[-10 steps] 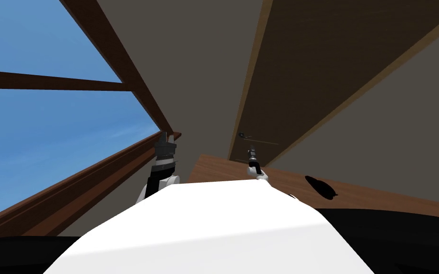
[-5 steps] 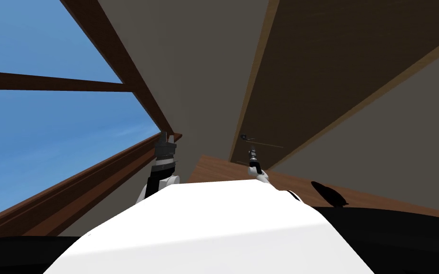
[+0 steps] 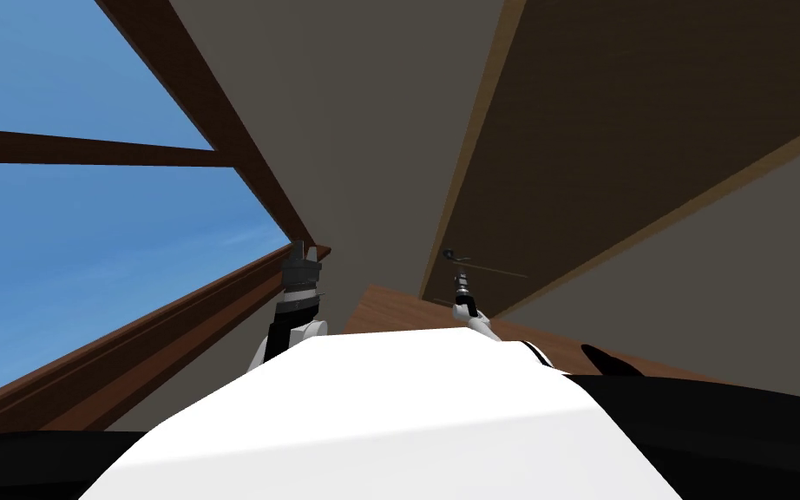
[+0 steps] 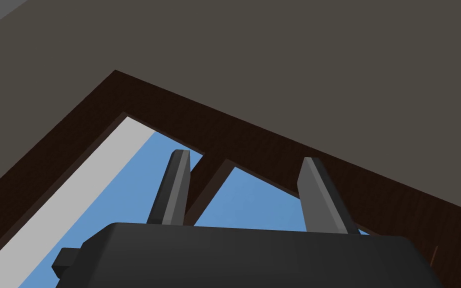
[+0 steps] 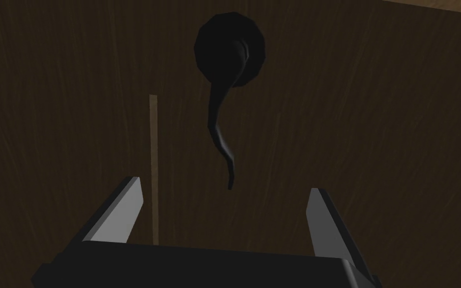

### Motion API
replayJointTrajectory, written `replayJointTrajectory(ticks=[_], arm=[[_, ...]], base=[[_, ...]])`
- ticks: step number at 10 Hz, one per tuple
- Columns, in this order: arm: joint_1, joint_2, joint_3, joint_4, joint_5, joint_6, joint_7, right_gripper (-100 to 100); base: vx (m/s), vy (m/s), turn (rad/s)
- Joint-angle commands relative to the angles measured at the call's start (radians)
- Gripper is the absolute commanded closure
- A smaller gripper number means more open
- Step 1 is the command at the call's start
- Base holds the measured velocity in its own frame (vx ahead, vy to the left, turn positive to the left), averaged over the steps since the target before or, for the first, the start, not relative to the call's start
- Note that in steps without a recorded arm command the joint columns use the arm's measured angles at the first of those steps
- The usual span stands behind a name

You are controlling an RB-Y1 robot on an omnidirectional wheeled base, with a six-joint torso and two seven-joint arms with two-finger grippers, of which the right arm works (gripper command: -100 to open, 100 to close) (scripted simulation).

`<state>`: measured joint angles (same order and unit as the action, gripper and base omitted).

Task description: Pull the door open

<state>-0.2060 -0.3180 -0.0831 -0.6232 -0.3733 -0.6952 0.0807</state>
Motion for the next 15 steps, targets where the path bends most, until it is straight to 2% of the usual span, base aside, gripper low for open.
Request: replayJointTrajectory(ticks=[1, 2, 3, 12, 13, 14, 15], arm=[[-0.013, -0.004, 0.0, 0.03, -0.004, -0.005, 0.001, -100], [-0.019, -0.006, 0.0, 0.046, -0.007, -0.007, 0.002, -100], [-0.011, -0.005, 0.0, 0.029, -0.005, -0.003, 0.002, -100], [0.035, -0.049, -0.008, 0.016, -0.024, -0.006, -0.031, -100], [0.025, -0.045, -0.007, 0.029, -0.022, -0.012, -0.029, -100], [0.025, -0.045, -0.007, 0.029, -0.022, -0.012, -0.029, 100], [0.025, -0.045, -0.007, 0.029, -0.022, -0.012, -0.029, 100]], base=[[0.075, -0.011, 0.059], [0.07, -0.007, 0.041], [0.031, -0.004, 0.007], [0.166, -0.045, 0.043], [0.071, -0.018, 0.012], [-0.012, 0.001, -0.008], [-0.028, 0.007, -0.007]])
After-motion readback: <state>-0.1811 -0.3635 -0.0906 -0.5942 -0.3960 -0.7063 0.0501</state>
